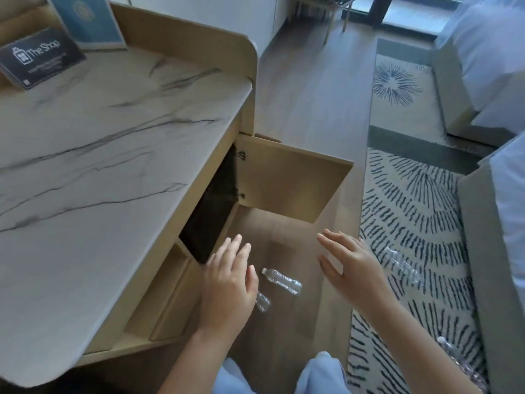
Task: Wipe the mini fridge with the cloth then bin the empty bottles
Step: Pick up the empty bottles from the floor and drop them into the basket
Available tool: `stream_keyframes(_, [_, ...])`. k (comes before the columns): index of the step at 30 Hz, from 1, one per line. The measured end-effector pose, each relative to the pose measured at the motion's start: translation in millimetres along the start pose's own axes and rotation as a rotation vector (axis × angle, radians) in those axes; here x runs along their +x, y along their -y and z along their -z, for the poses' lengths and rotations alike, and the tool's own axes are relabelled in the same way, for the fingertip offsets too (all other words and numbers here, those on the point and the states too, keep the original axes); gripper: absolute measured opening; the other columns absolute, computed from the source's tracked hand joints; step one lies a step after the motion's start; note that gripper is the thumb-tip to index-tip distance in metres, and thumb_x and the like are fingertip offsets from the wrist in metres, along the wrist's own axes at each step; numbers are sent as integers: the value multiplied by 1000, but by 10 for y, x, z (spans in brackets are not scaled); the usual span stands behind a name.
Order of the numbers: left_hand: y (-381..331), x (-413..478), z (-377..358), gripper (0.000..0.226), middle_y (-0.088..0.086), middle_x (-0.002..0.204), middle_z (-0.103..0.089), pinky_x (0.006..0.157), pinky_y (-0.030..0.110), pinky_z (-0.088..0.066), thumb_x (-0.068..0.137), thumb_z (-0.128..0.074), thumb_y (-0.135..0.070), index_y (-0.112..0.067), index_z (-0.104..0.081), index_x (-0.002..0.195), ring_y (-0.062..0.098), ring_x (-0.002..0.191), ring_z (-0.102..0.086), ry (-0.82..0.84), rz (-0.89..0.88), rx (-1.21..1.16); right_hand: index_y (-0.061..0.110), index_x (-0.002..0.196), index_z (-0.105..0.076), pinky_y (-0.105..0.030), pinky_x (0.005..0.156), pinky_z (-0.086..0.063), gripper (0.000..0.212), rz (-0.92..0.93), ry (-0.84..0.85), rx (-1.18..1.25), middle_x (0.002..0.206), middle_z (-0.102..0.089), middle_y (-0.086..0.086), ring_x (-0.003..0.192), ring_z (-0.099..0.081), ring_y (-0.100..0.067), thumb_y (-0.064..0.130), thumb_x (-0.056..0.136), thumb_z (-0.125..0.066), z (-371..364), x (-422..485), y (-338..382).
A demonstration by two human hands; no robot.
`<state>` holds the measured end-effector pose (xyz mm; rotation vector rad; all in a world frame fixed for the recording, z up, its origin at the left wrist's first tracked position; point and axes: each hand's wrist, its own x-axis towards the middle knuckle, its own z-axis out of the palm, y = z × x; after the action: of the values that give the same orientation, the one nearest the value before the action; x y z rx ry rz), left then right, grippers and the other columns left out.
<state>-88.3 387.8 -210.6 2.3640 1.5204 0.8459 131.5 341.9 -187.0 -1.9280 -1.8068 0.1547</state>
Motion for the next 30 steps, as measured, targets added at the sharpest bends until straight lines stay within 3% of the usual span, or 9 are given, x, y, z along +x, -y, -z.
stream_keyframes(9, [-1189, -425, -775, 43, 13, 126, -57, 98, 35, -35, 85, -39, -26, -4, -62, 113, 30, 118, -51, 9, 291, 72, 13, 115, -63, -57, 86, -46, 33, 85, 102, 40, 116, -64, -7, 107, -59, -31, 20, 82, -65, 430, -257, -1390])
stream_keyframes(13, [-1464, -650, -985, 45, 13, 128, -56, 99, 38, -37, 85, -38, -27, -4, -61, 116, 30, 121, -49, 30, 359, 102, 11, 114, -64, -57, 85, -46, 35, 111, 150, 66, 114, -65, -9, 105, -60, -33, 15, 80, -69, 414, -347, -1784])
stream_keyframes(16, [-1506, -738, -1117, 46, 13, 129, -55, 100, 36, -34, 85, -37, -28, -4, -60, 117, 29, 122, -47, 34, 417, 136, 10, 112, -65, -56, 83, -47, 34, 127, 162, 93, 112, -66, -9, 101, -62, -32, 20, 80, -62, 283, -356, -1910])
stream_keyframes(23, [-1308, -695, -1768, 45, 12, 126, -57, 98, 35, -36, 83, -41, -29, -3, -60, 115, 29, 118, -51, -16, 515, 64, 13, 118, -60, -53, 86, -47, 43, 124, 241, 156, 117, -63, -7, 103, -59, -28, 36, 85, -43, -400, -355, -2248])
stream_keyframes(27, [-978, -618, -2423, 47, 10, 126, -56, 95, 41, -43, 82, -42, -32, -5, -59, 117, 25, 118, -50, -19, 591, 7, 12, 116, -61, -53, 83, -48, 41, 98, 273, 152, 114, -64, -9, 100, -61, -28, 33, 85, -44, -1148, -365, -2568])
stream_keyframes(30, [-702, -606, -2925, 50, 7, 128, -55, 95, 37, -40, 81, -41, -35, -7, -58, 119, 21, 118, -48, -47, 661, -36, 12, 113, -63, -54, 81, -50, 37, 69, 285, 155, 111, -65, -9, 98, -61, -27, 23, 79, -56, -1776, -422, -2820])
